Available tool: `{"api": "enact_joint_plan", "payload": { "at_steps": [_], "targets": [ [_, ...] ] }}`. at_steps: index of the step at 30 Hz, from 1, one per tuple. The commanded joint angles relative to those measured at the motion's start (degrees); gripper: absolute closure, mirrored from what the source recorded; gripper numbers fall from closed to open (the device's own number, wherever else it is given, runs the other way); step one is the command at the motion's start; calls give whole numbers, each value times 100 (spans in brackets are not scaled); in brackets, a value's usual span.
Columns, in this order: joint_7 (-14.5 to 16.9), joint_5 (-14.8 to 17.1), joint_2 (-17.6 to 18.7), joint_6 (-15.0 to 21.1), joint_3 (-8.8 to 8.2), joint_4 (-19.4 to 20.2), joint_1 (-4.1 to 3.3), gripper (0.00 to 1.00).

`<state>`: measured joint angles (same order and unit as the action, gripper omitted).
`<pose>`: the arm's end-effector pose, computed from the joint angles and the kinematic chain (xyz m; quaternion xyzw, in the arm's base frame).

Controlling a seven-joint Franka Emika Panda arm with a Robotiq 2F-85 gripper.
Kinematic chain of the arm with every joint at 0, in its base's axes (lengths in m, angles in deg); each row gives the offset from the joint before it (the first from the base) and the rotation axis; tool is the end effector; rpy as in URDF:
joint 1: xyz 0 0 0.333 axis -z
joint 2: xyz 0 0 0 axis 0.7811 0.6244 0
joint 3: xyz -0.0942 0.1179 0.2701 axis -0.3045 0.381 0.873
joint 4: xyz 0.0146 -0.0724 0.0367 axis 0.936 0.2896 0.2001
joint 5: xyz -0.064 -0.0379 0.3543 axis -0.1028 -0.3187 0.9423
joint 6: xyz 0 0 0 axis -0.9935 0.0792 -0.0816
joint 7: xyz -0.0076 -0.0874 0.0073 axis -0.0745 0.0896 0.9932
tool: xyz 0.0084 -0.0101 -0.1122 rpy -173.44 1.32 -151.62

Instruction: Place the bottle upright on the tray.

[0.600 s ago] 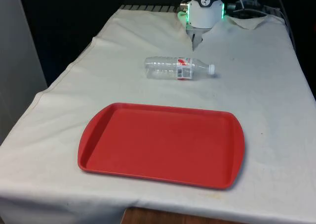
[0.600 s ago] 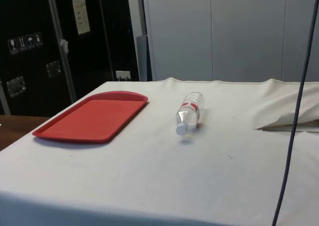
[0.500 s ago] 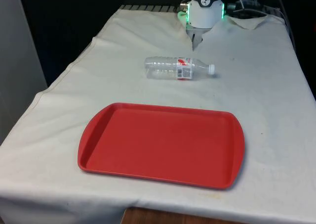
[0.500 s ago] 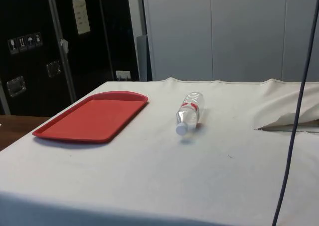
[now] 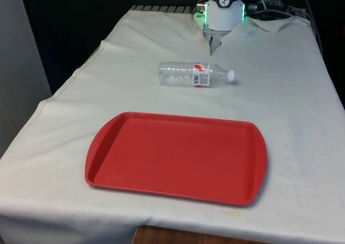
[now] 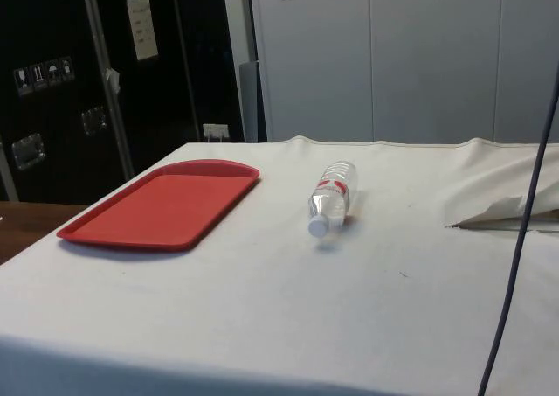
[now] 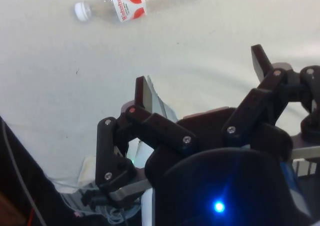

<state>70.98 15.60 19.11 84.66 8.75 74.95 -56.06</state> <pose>0.4672 -0.1051 0.5080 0.9982 0.0495 -0.0041 0.0344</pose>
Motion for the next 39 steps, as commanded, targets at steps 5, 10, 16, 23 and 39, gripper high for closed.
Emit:
{"api": "enact_joint_plan", "payload": {
  "at_steps": [5,10,16,23,39],
  "targets": [
    [-23,-40,-195,378,-17,378,11,0],
    [-23,-40,-309,625,-34,653,23,0],
    [-23,-40,-430,917,-57,968,29,0],
    [-23,-52,-539,1232,-92,1295,34,0],
    [-6,-40,-567,1713,-126,1788,29,0]
  ]
}}
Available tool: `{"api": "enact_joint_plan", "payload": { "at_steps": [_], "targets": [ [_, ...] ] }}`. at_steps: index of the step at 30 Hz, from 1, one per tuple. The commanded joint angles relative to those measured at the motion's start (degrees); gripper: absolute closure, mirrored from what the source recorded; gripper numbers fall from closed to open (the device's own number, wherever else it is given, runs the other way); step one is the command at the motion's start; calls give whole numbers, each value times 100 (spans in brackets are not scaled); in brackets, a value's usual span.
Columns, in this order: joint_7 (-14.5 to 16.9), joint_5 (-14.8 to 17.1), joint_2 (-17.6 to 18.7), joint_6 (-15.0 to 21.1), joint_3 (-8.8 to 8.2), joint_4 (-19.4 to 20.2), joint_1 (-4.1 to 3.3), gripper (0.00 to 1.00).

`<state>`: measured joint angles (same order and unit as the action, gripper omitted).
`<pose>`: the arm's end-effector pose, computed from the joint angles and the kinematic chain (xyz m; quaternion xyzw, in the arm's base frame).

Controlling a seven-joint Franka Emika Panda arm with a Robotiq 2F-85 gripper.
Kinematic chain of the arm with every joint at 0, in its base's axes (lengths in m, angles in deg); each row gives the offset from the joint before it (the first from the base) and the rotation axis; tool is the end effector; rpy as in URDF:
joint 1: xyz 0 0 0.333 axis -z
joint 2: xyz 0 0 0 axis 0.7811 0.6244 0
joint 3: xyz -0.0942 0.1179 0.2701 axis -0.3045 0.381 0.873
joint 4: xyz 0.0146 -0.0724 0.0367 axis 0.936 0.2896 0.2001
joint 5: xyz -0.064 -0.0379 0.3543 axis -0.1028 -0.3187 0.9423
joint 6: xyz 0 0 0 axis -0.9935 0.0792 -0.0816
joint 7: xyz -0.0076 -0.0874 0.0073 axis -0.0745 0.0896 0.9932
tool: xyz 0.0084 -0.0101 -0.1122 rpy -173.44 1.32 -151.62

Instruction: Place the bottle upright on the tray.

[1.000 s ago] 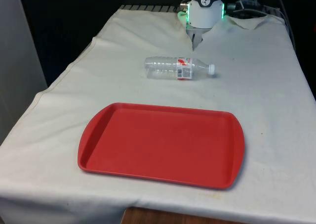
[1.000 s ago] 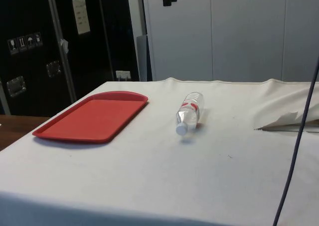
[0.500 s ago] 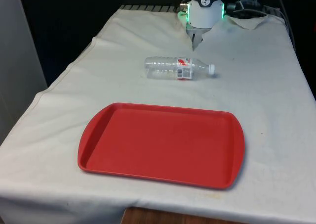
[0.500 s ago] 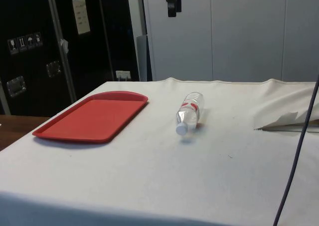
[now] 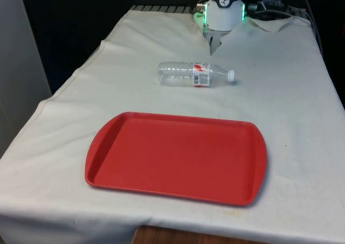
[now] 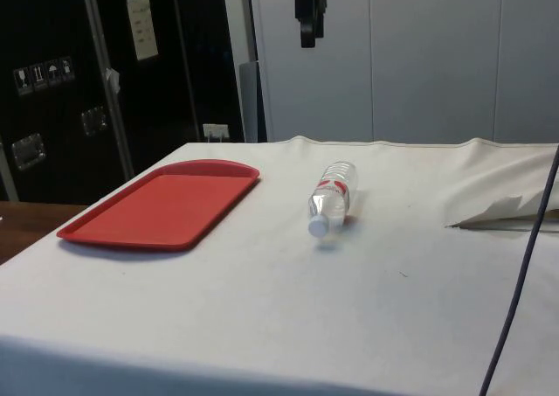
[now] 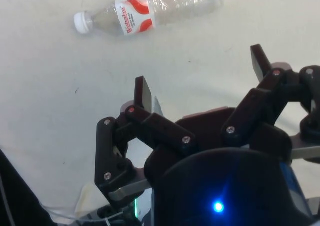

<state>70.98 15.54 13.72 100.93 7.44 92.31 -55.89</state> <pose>0.4309 -0.1028 0.4397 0.9978 0.0521 0.0353 0.0217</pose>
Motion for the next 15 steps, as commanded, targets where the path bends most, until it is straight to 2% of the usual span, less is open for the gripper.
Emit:
{"api": "enact_joint_plan", "payload": {
  "at_steps": [1,6,7,15],
  "targets": [
    [-6,-29,-29,120,6,86,11,0],
    [-6,-29,-23,292,0,258,11,0],
    [6,0,0,218,-6,218,0,0],
    [-17,-34,-17,556,-6,521,11,0]
  ]
}}
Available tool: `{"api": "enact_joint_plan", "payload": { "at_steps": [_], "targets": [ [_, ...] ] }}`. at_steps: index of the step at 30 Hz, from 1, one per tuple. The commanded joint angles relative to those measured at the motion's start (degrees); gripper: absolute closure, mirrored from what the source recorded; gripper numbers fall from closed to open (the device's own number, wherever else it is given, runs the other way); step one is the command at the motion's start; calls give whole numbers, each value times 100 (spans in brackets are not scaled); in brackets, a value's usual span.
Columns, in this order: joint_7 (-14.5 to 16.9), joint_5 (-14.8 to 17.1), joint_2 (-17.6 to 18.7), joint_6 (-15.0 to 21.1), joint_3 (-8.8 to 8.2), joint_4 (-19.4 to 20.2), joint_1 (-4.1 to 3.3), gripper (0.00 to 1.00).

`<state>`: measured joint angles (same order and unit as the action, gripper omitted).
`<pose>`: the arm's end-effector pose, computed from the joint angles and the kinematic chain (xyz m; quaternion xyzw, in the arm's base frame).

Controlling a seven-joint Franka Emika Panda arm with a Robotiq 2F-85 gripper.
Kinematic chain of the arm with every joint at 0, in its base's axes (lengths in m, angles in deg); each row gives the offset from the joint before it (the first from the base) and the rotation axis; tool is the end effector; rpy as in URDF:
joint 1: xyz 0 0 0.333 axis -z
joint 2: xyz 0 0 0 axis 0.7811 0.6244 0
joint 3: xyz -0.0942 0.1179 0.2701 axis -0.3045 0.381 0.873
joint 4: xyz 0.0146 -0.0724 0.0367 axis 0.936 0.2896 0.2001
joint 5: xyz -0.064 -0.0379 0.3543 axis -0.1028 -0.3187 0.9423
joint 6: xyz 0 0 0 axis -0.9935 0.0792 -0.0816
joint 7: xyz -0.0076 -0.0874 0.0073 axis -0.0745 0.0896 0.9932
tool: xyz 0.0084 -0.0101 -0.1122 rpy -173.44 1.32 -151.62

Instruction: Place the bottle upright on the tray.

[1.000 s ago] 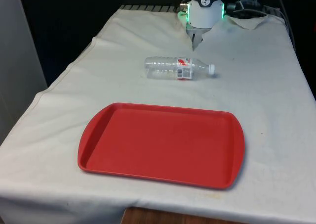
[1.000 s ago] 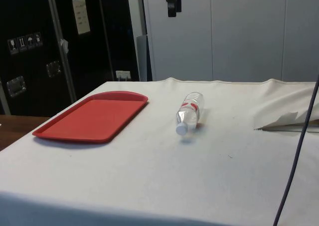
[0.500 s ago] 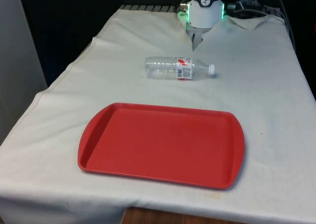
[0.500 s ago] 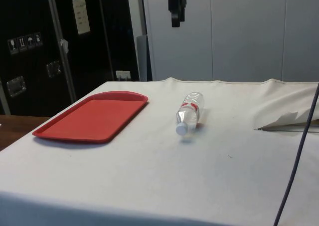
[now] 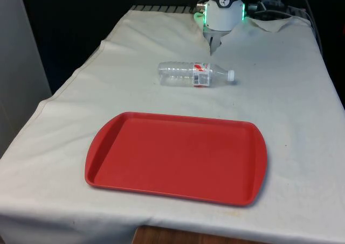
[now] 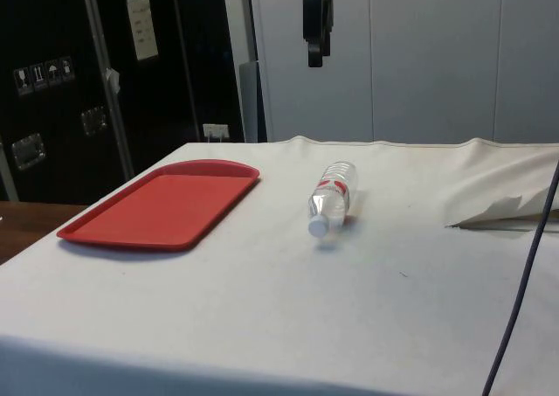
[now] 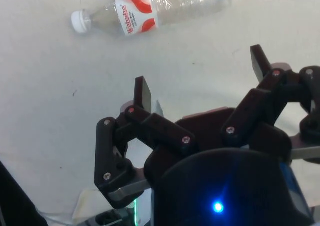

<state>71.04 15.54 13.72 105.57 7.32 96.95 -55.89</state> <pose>0.4218 -0.0983 0.4121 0.9976 0.0557 0.0360 0.0187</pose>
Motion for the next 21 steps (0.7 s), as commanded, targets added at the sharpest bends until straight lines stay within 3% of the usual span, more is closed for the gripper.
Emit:
{"api": "enact_joint_plan", "payload": {
  "at_steps": [1,21],
  "targets": [
    [0,0,0,29,0,29,0,0],
    [-46,-155,-178,218,344,367,-11,0]
  ]
}}
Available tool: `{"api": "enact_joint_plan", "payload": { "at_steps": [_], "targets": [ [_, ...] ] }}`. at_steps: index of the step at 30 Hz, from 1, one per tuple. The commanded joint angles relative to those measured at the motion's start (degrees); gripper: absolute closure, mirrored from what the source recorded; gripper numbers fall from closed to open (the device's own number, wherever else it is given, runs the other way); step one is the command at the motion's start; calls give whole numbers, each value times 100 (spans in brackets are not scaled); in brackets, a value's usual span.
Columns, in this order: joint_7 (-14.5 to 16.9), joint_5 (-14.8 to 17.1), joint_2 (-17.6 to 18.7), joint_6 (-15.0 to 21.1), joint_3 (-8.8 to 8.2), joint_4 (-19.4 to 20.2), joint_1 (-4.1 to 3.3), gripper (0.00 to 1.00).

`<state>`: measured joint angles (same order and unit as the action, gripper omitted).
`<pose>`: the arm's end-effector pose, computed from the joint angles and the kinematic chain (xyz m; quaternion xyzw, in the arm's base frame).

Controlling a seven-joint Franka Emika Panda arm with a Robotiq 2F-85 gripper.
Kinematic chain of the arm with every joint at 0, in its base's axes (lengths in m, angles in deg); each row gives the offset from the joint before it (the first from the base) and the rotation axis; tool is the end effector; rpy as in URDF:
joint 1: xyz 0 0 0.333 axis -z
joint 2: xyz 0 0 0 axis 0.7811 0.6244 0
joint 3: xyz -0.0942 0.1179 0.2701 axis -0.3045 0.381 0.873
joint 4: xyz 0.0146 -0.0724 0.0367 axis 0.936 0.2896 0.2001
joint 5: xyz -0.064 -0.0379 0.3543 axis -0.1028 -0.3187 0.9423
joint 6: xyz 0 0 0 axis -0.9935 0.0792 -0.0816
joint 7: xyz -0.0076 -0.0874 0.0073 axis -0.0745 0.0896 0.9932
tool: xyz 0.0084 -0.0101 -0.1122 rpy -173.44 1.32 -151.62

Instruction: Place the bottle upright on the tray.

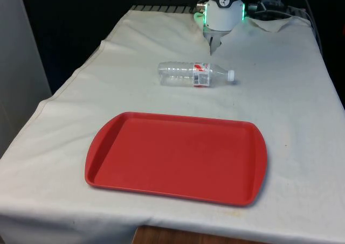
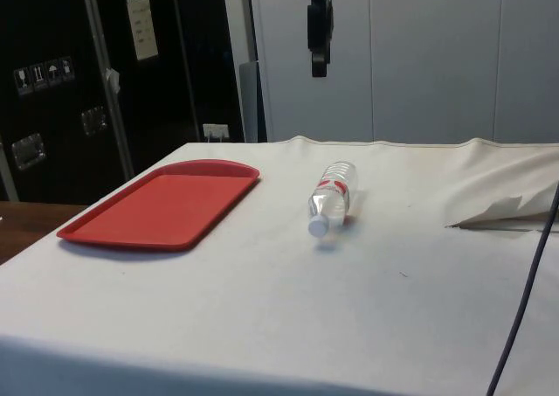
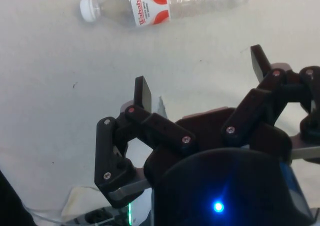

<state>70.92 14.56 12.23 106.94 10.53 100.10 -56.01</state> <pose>0.4140 -0.0705 0.4033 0.9950 0.0903 0.0338 0.0272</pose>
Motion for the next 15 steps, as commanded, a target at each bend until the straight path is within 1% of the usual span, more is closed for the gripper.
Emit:
{"api": "enact_joint_plan", "payload": {
  "at_steps": [1,6,7,9,15],
  "targets": [
    [-23,-57,-34,92,34,69,0,0],
    [52,-40,-23,223,74,178,-6,0],
    [69,0,0,149,57,138,-6,0],
    [92,-34,-17,309,86,246,-17,0],
    [189,-46,6,453,143,350,-23,0]
  ]
}}
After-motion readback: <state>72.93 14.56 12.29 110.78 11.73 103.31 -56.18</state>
